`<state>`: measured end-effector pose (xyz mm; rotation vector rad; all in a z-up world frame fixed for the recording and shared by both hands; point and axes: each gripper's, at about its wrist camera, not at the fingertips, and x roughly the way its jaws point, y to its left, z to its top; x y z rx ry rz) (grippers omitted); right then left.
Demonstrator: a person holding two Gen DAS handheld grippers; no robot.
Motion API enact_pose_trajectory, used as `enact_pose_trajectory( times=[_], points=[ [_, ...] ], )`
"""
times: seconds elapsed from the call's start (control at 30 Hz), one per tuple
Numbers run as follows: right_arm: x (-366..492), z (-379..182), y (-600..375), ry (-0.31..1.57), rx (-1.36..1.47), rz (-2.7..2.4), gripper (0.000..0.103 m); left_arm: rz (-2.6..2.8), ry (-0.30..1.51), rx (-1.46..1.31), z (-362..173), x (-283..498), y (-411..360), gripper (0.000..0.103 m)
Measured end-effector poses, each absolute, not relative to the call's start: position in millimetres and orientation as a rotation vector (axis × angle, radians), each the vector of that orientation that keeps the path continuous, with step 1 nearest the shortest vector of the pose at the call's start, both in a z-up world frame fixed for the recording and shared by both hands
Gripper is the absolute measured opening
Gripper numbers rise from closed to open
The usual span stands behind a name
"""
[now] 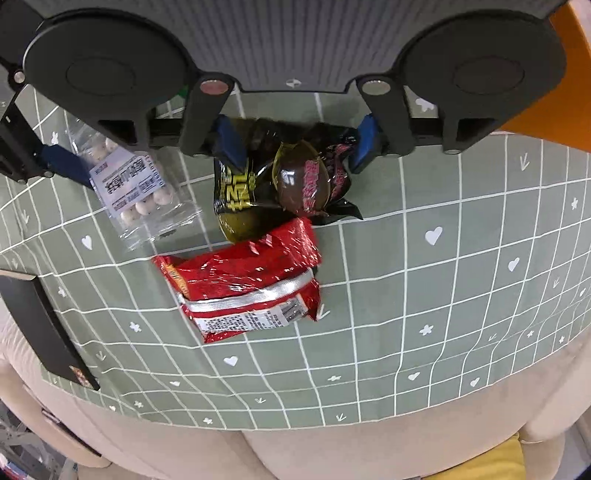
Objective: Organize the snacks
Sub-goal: 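Grasp the dark chocolate-wrapped snack with the left gripper while the right gripper grasps the clear white-ball pack, then carry both held snacks over the box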
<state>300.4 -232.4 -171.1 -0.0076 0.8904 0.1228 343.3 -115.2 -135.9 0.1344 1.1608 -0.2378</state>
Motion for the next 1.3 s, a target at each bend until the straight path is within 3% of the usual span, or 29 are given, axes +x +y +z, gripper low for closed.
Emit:
enact_pose_trajectory(
  times=[0.03, 0.1, 0.7, 1.3],
  points=[
    [299.6, -171.2, -232.6, 0.889, -0.009, 0.125, 0.058, -0.244, 1.151, 0.129, -134.4, 342.0, -115.0, 0.046],
    [297.2, -171.0, -232.7, 0.887, -0.010, 0.126, 0.058, -0.248, 1.140, 0.113, -131.4, 340.5, -112.9, 0.038],
    [280.0, -147.7, -240.9, 0.879, -0.031, 0.056, 0.057, -0.264, 1.053, -0.003, -96.1, 294.8, -110.0, 0.037],
    [193.1, -102.6, -216.0, 0.843, 0.032, 0.085, 0.057, -0.293, 0.894, -0.043, -36.5, 199.5, -89.8, 0.037]
  ],
)
